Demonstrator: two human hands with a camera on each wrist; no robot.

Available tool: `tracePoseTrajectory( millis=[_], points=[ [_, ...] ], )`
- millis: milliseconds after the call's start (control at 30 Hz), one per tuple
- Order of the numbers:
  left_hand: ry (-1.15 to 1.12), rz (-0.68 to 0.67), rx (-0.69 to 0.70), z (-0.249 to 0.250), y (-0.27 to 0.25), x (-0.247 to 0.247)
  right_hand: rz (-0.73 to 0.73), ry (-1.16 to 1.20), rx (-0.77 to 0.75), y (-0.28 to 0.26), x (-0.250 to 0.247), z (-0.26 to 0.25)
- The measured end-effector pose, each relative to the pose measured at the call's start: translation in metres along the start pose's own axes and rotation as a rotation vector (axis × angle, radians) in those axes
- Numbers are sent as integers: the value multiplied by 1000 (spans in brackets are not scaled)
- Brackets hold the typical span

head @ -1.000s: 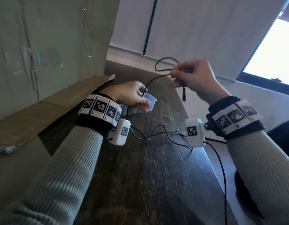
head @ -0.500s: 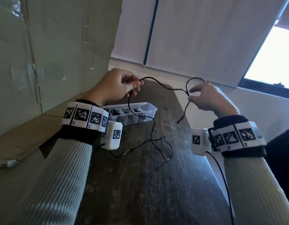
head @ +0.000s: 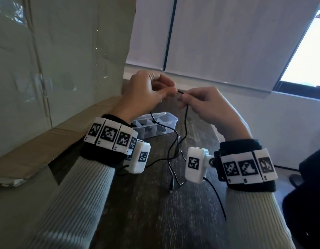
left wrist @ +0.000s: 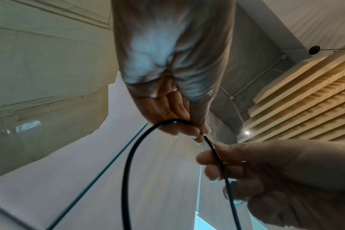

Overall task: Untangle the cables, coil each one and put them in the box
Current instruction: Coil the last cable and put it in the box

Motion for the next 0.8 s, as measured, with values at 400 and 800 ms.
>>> tracePoseTrajectory(
  millis=[400,800],
  points=[
    [211,-476,-161,-29,-13,34,647,424,90,-10,-75,32],
    [292,-252,-176,-34,0,3,343,-142,340,-16,-80,55]
  ],
)
Point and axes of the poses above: each hand's wrist, its own y-axis towards the middle knuckle, its own x-axis out of the palm, z = x × y, the point moved 5 cm from there along y, towards the middle knuckle, and after that the axes turned 8 degrees about -x, right-handed, at the moved point
